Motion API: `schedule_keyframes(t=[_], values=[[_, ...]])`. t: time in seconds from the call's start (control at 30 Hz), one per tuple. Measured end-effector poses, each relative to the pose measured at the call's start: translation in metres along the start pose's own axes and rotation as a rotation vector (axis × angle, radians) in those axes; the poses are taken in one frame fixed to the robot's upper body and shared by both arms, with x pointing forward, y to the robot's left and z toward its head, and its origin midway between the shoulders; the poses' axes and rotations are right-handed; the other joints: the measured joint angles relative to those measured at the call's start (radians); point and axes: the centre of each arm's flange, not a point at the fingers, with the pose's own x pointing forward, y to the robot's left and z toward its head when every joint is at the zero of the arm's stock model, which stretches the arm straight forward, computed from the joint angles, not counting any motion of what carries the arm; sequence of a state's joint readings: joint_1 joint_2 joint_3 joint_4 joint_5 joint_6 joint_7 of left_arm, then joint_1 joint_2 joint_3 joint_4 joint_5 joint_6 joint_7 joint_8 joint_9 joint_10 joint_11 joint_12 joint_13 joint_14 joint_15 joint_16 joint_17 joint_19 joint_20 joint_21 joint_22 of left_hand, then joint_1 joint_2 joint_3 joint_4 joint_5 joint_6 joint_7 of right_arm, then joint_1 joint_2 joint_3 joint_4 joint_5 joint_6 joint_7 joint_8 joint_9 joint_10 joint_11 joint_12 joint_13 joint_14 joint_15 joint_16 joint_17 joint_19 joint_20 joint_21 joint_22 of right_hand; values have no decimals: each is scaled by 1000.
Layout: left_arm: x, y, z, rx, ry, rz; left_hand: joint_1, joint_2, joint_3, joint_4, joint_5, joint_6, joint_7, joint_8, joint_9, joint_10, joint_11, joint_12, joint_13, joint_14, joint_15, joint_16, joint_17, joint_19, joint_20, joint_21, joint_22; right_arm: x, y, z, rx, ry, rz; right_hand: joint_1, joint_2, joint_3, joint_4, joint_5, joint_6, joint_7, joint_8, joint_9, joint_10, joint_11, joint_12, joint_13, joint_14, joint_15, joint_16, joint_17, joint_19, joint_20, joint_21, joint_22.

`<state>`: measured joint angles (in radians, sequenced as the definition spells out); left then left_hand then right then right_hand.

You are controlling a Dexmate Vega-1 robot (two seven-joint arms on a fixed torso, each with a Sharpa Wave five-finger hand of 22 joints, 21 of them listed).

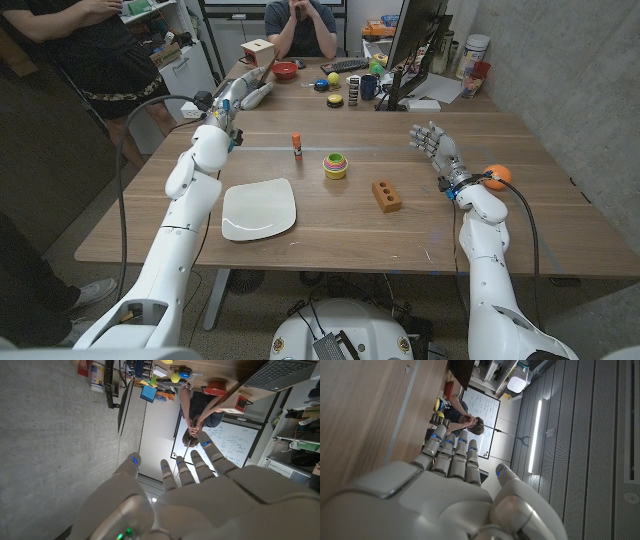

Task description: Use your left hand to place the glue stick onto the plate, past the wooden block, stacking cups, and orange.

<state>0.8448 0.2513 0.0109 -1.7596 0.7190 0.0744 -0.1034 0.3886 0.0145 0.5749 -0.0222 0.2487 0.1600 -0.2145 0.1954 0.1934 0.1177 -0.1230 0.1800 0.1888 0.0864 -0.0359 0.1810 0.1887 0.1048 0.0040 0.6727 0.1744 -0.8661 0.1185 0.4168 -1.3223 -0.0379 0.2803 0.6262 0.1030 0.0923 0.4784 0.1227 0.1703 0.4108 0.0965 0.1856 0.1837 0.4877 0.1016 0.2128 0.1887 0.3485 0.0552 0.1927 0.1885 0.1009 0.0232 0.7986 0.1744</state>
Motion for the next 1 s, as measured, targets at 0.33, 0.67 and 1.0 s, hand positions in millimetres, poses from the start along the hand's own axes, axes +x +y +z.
schedule_keyframes(t=[0.33, 0.67, 1.0], values=[[20, 5, 20, 133, -9, -18, 13, -5, -3, -11, 7, -18, -4, 0, 0, -18, -1, 0, 0, -22, 0, 0, -3, -6, 5, -8, 0, -12, 5, 10, -28, -49, 30, -8, -8, -5, 0, 0, 0, 0, 0, 0, 0, 0, 0, 0, 0, 0, 0, 0, 0, 0, -4, 0], [41, 2, 40, 254, -20, -57, 49, -7, 1, -35, 22, -33, -5, 0, 0, -44, 2, 0, 0, -41, 0, 0, -3, -9, 2, -15, -1, -22, 10, 15, -55, -78, 53, -17, -9, -7, 2, 0, 6, 6, 0, 0, 0, 0, 0, 0, 0, 0, 0, -3, 0, 0, -8, 0], [66, -12, 72, 371, -55, -110, 87, -37, -18, -62, 55, -71, -4, -3, 5, -78, -1, 0, 0, -72, 4, -4, -3, -16, 9, -45, 0, -33, 11, 20, -82, -108, 65, -21, -13, -15, 2, 0, 6, 5, 0, 0, 0, 0, 0, 0, -4, 4, 0, -3, 0, 0, -8, 0]])
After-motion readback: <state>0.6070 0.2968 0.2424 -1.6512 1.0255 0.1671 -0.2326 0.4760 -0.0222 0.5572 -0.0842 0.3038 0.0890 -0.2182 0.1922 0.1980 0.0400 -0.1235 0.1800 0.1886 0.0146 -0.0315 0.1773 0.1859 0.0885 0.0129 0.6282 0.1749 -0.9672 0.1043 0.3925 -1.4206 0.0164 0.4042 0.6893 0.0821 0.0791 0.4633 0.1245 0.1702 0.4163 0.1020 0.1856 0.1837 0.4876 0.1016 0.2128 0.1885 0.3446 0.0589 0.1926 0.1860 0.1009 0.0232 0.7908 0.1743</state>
